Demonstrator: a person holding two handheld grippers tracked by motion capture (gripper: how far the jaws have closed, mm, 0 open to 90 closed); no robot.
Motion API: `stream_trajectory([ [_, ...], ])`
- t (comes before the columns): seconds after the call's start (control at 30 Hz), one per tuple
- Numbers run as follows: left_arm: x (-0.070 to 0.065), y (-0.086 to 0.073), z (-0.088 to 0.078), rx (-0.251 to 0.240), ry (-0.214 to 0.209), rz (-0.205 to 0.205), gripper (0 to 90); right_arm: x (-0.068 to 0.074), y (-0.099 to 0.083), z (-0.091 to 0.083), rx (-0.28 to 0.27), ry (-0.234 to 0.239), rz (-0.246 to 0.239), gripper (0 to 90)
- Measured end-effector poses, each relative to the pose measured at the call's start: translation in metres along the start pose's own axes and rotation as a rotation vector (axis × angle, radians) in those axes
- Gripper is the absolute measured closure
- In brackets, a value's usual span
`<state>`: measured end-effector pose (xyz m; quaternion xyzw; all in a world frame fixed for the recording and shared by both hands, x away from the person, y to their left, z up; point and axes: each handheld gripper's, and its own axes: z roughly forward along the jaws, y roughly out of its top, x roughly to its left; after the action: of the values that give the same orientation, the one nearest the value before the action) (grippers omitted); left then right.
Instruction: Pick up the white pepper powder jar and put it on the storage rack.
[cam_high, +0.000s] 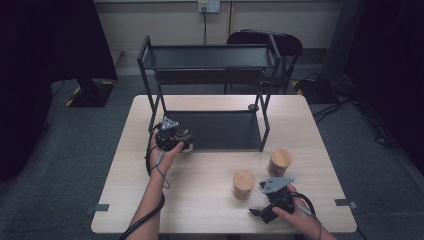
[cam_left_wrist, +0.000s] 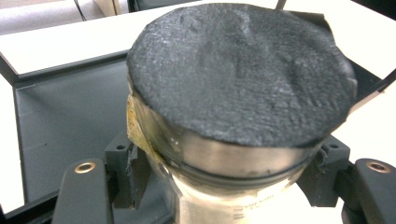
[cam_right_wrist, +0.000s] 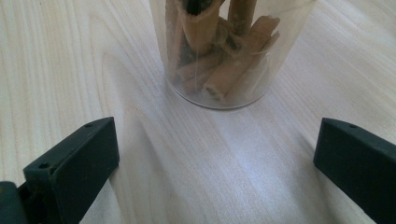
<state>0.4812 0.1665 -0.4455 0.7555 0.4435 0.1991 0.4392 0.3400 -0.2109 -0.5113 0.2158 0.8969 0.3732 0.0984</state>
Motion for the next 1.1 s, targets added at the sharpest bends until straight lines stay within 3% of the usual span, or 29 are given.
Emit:
stream_trajectory([
  [1.1,0.010,0.016,0.018,-0.013,0.061,-0.018,30.8,0.000,0.000,0.000,0.000,0.000,0.000,0.0],
])
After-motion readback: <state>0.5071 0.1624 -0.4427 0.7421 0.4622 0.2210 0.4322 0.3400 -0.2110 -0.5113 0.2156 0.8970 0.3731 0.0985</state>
